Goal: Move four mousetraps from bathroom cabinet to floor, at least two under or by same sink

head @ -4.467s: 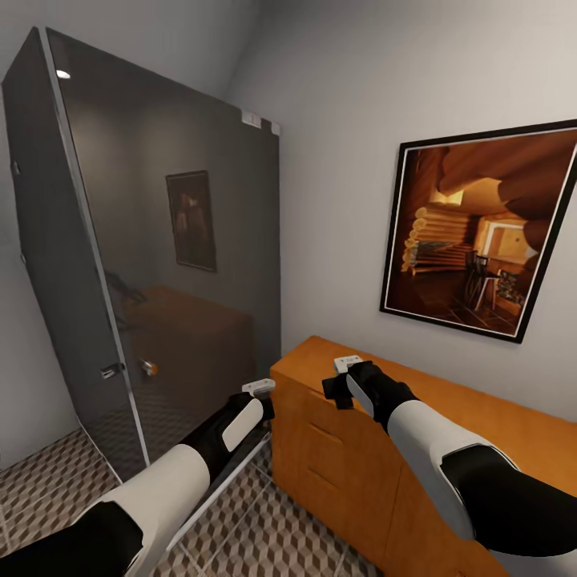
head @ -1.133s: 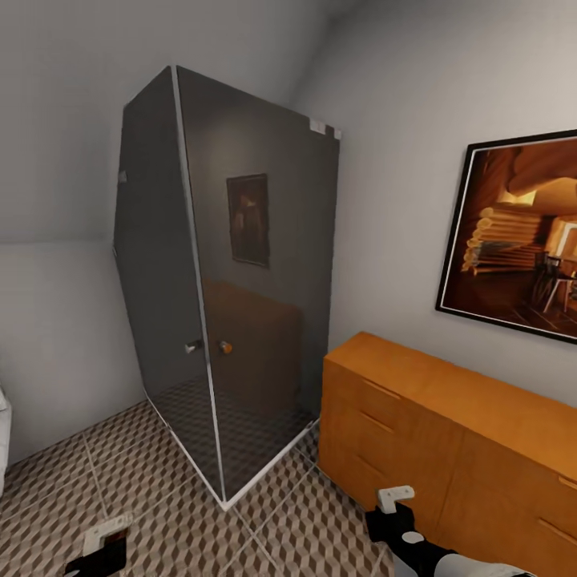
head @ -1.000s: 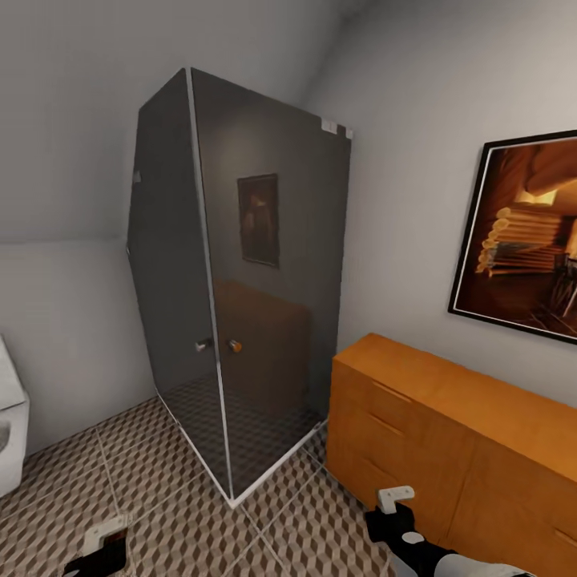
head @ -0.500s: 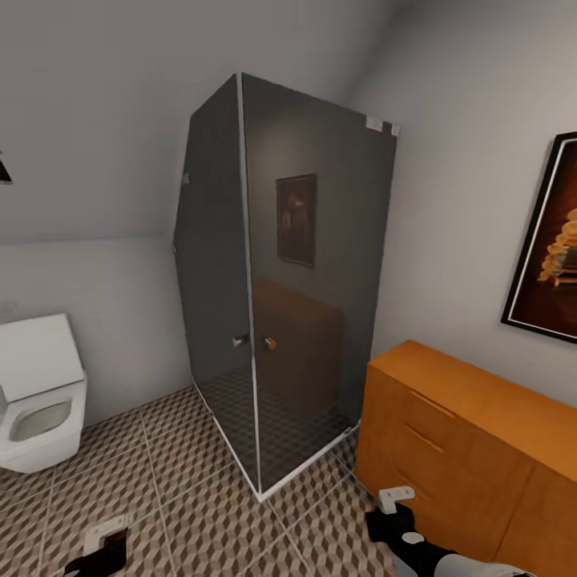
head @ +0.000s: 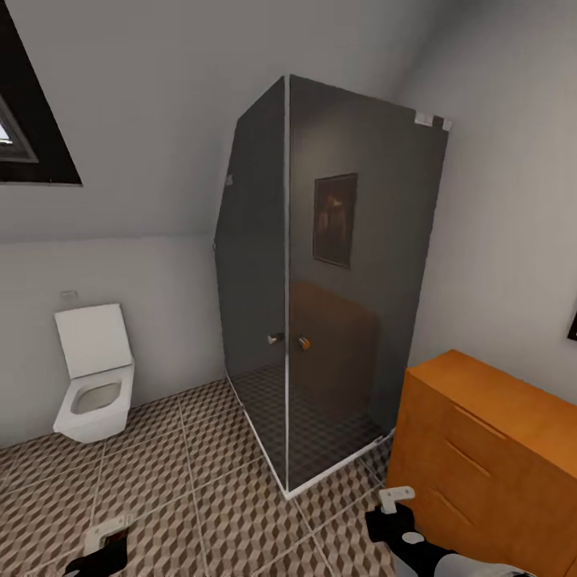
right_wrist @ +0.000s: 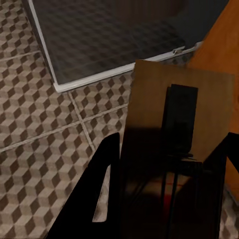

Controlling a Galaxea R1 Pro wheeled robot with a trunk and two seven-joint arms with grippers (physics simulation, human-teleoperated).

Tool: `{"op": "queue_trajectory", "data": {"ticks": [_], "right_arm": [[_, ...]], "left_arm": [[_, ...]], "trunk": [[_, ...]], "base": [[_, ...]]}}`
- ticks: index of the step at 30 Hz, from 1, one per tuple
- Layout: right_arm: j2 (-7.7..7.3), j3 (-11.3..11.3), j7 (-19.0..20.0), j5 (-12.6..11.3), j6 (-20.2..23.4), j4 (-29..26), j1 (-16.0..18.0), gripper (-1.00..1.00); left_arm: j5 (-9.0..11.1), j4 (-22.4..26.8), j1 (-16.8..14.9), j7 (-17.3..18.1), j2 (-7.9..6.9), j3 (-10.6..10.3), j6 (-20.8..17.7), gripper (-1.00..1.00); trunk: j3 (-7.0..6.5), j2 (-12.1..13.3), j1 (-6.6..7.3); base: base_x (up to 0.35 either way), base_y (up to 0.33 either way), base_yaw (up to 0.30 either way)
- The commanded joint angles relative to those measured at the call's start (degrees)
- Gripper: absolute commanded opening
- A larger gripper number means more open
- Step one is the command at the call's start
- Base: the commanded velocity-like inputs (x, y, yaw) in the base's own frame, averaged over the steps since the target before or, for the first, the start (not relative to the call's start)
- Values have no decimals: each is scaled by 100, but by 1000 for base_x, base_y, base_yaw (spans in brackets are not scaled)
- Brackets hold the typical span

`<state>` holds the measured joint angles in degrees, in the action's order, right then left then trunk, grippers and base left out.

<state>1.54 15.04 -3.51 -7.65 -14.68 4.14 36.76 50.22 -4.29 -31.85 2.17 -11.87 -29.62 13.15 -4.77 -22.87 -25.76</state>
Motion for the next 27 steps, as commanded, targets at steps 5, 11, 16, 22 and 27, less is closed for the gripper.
{"op": "queue_trajectory", "data": {"ticks": [5,11,16,22,27], "right_arm": [[4,51,9,-70,-44,26,6,-100],[4,52,9,-70,-44,26,6,-100],[4,51,9,-70,-42,26,6,-100],[4,51,9,-70,-44,26,6,-100],[4,51,9,-70,-44,26,6,-100]], "left_arm": [[40,-20,-6,22,1,-44,26,-100],[40,-20,-6,28,1,-44,32,-100],[40,-20,-6,29,0,-44,37,-100],[40,-20,-6,30,-7,-36,35,-100],[40,-20,-6,30,-22,-35,30,-100]], "trunk": [[3,-5,-3],[3,-5,-3],[3,-5,-3],[3,-5,-3],[3,-5,-3]], "base": [[0,0,297],[0,0,297],[0,0,297],[0,0,297],[0,0,297]]}}
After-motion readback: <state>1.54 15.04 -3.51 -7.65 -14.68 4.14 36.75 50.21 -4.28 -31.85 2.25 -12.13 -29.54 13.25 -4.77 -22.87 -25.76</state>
